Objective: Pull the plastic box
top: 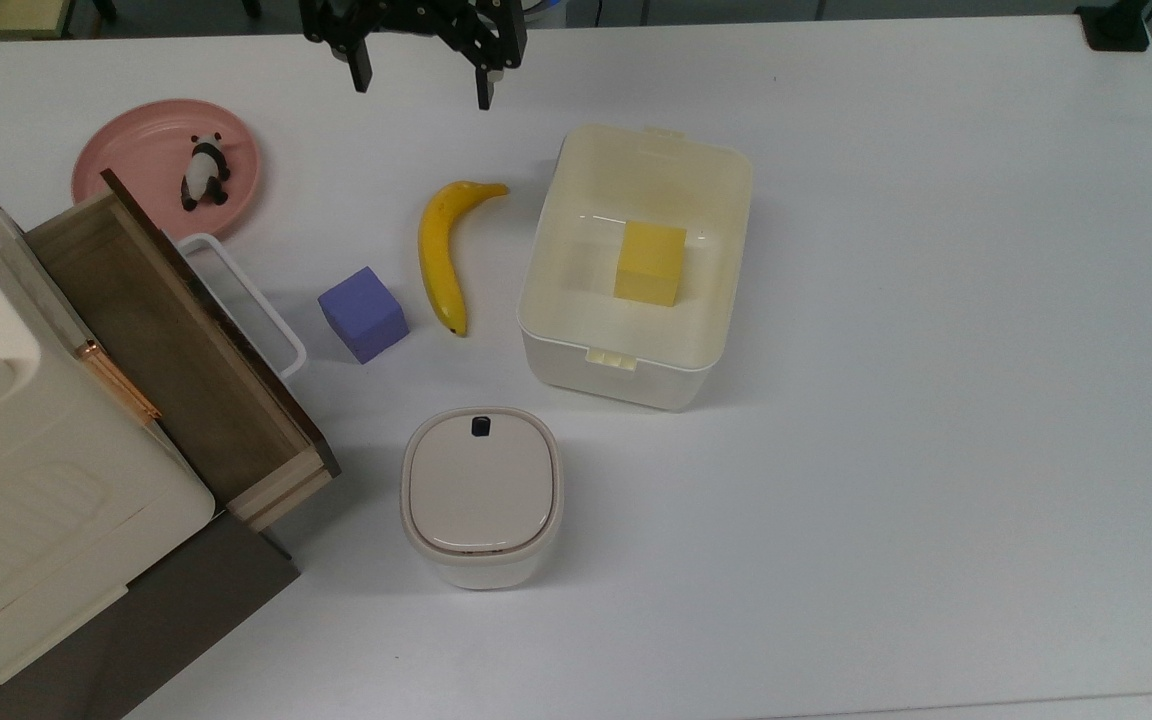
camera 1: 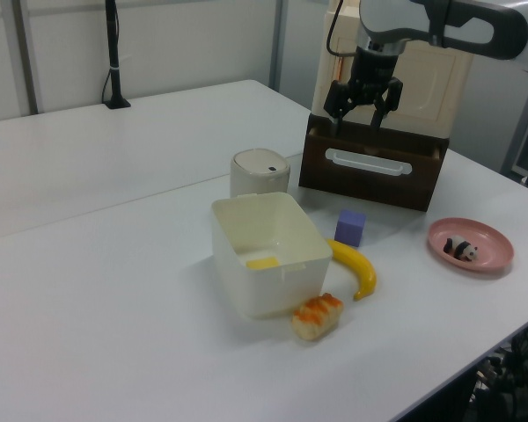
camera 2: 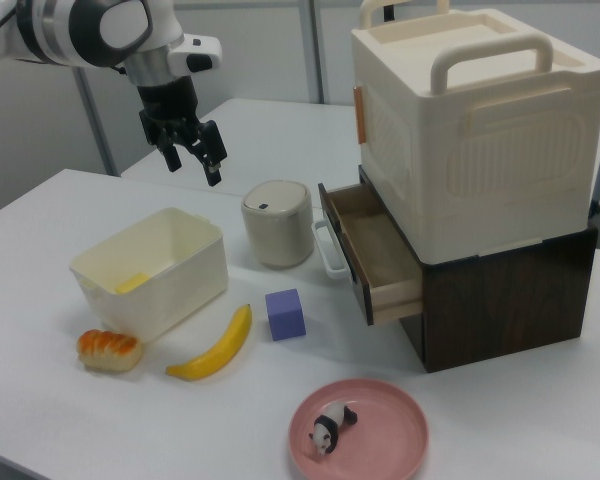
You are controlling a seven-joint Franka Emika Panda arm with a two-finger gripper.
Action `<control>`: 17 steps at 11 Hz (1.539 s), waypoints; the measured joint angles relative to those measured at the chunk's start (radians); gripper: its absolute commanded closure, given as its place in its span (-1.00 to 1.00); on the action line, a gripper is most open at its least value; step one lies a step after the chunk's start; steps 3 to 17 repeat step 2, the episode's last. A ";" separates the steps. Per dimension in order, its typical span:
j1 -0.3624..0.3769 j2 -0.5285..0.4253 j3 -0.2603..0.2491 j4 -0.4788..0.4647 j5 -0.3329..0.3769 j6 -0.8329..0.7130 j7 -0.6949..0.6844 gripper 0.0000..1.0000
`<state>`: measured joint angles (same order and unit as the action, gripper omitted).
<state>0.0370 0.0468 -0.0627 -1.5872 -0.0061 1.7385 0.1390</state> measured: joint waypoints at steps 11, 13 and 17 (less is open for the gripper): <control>0.000 -0.006 0.006 0.000 0.000 0.000 0.000 -1.00; 0.000 -0.006 0.006 0.000 0.000 0.000 0.000 -1.00; 0.000 -0.006 0.006 0.000 0.000 0.000 0.000 -1.00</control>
